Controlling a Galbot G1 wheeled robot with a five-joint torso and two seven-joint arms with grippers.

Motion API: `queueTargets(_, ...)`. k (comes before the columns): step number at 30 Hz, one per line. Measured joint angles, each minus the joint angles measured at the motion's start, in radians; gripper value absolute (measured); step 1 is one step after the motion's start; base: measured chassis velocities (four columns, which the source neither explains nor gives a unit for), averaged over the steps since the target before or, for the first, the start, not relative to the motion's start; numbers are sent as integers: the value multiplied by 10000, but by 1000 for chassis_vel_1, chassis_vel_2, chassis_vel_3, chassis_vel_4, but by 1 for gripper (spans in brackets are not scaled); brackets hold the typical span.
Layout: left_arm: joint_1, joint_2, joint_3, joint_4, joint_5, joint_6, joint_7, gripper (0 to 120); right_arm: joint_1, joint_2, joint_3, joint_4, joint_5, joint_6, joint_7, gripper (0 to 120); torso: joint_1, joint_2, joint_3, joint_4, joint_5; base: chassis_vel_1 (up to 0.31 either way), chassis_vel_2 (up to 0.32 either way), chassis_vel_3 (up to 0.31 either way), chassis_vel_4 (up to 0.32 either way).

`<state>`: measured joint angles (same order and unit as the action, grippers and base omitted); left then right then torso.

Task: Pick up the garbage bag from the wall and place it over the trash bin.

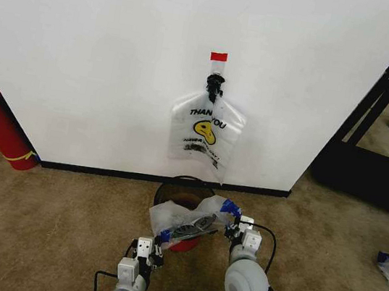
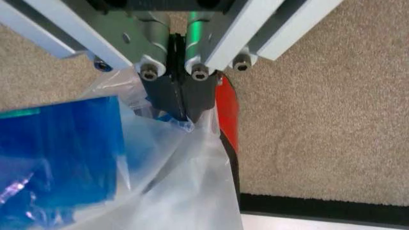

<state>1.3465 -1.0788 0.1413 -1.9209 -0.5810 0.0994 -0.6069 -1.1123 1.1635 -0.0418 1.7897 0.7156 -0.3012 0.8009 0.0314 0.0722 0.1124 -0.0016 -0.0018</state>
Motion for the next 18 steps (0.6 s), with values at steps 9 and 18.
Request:
queueTargets(9, -217, -98, 58, 392, 4, -34, 13, 0, 274, 149, -119, -452, -59, 118, -177, 0, 0, 0, 0, 0, 0, 0, 0, 0, 0)
queueTargets(18, -280, -235, 97, 614, 192, -127, 50, 0, 349, 247, -124, -778, -242, 373, -414, 0, 0, 0, 0, 0, 0, 0, 0, 0, 0)
